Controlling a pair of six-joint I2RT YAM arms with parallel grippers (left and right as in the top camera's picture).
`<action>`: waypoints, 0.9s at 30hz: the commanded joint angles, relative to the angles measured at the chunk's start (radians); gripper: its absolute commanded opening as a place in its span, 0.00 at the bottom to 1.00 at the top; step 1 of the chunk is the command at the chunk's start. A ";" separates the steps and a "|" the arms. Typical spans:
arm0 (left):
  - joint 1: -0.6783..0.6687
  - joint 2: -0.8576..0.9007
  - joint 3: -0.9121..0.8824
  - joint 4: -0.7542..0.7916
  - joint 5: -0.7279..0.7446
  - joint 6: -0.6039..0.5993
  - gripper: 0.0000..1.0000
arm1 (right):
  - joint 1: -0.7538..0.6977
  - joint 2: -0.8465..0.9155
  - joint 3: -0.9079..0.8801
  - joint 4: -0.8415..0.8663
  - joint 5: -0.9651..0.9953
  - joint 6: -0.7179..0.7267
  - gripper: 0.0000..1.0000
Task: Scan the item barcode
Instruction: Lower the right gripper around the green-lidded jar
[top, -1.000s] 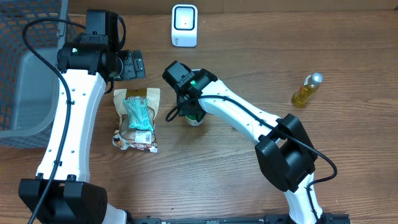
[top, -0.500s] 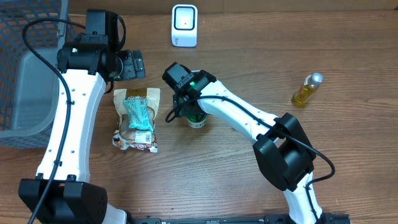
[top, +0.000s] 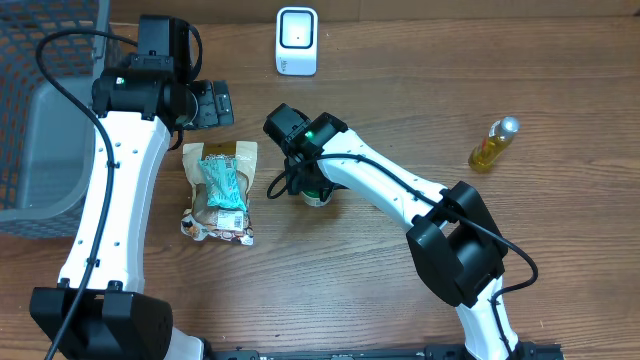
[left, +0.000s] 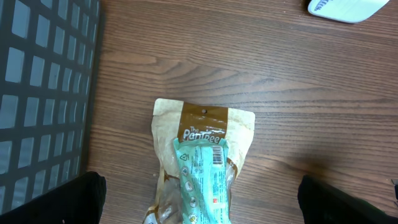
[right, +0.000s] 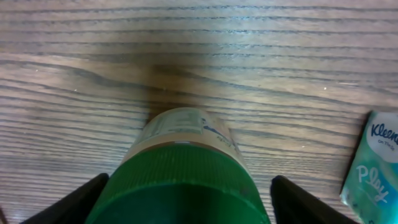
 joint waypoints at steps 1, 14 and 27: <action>-0.007 -0.003 0.019 0.004 -0.009 0.019 1.00 | -0.002 0.006 -0.003 -0.009 -0.005 0.003 0.74; -0.007 -0.003 0.019 0.004 -0.009 0.019 1.00 | -0.002 0.006 -0.003 -0.145 -0.009 0.088 0.71; -0.007 -0.003 0.019 0.004 -0.009 0.019 1.00 | -0.002 0.006 -0.003 0.015 0.118 0.019 1.00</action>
